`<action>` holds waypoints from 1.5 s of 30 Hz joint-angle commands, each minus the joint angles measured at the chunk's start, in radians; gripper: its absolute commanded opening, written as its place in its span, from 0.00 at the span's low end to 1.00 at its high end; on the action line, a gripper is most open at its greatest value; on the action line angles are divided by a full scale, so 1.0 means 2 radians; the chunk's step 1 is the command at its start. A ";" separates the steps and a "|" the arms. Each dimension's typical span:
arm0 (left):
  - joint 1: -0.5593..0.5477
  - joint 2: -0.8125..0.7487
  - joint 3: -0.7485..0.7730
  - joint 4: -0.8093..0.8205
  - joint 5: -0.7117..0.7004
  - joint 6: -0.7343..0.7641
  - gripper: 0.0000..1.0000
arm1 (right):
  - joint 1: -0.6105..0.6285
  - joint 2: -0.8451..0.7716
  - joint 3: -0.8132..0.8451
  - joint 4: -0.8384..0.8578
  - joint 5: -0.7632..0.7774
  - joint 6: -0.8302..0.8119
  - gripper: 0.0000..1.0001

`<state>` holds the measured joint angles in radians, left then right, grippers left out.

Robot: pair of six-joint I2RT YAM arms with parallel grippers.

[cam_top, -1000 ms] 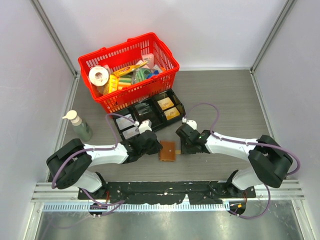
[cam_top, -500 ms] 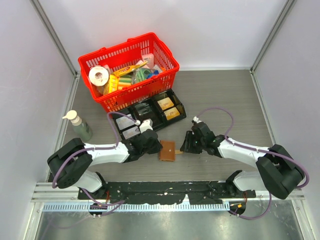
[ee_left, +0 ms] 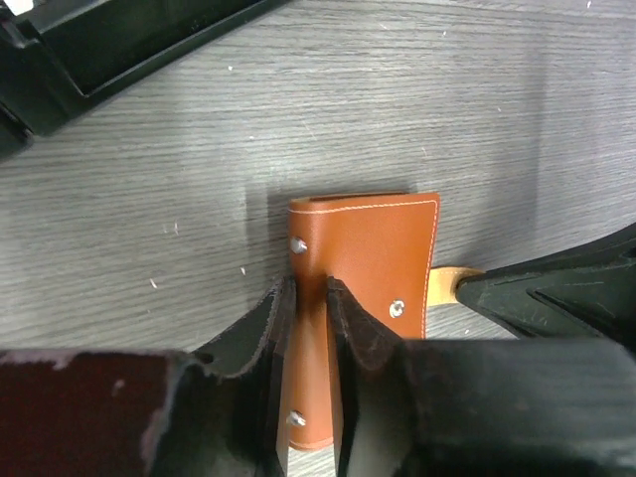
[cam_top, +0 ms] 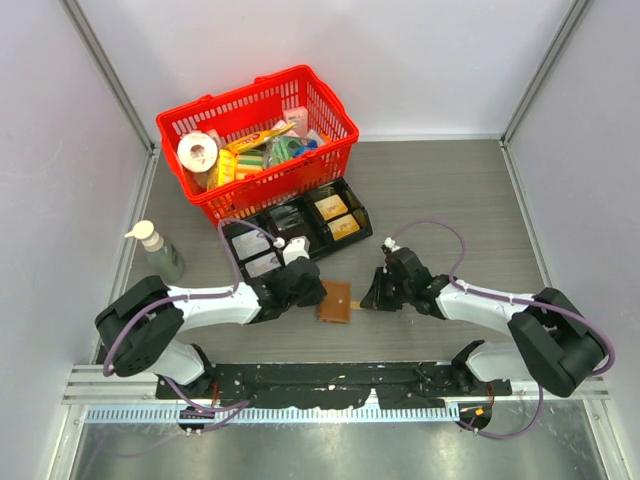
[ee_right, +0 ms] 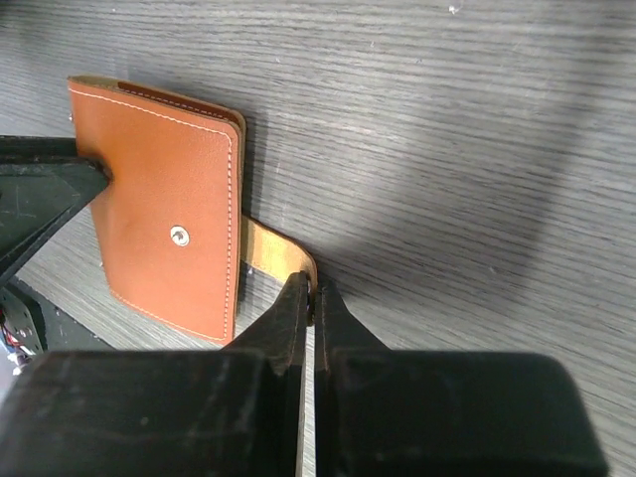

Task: Take the credit cards out of the card holder
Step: Open the card holder at the center of the board.

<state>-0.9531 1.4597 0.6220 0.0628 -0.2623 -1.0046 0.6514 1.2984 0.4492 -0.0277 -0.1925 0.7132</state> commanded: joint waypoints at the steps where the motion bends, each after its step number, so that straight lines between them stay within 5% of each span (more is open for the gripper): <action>1: -0.023 -0.015 0.035 -0.049 -0.045 0.050 0.28 | -0.010 -0.018 -0.007 0.010 -0.009 0.001 0.01; 7: -0.096 -0.029 0.082 -0.103 -0.138 0.146 0.74 | -0.033 -0.048 -0.023 0.041 -0.038 0.010 0.01; 13: -0.161 -0.001 0.119 -0.126 -0.189 0.220 0.82 | -0.046 -0.063 -0.040 0.074 -0.079 0.015 0.01; 23: -0.224 0.105 0.187 -0.143 -0.234 0.297 0.83 | -0.053 -0.062 -0.062 0.102 -0.098 0.022 0.01; 38: -0.247 0.172 0.225 -0.197 -0.270 0.314 0.74 | -0.066 -0.063 -0.066 0.101 -0.104 0.021 0.01; 41: -0.249 0.181 0.237 -0.217 -0.283 0.308 0.68 | -0.069 -0.064 -0.065 0.100 -0.105 0.019 0.01; 45: -0.249 0.177 0.246 -0.238 -0.301 0.297 0.47 | -0.070 -0.064 -0.064 0.094 -0.107 0.015 0.01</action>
<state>-1.4467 1.8248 1.0695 -0.3546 -0.7795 -0.3893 0.5186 1.1950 0.3153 0.1356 -0.3916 0.7555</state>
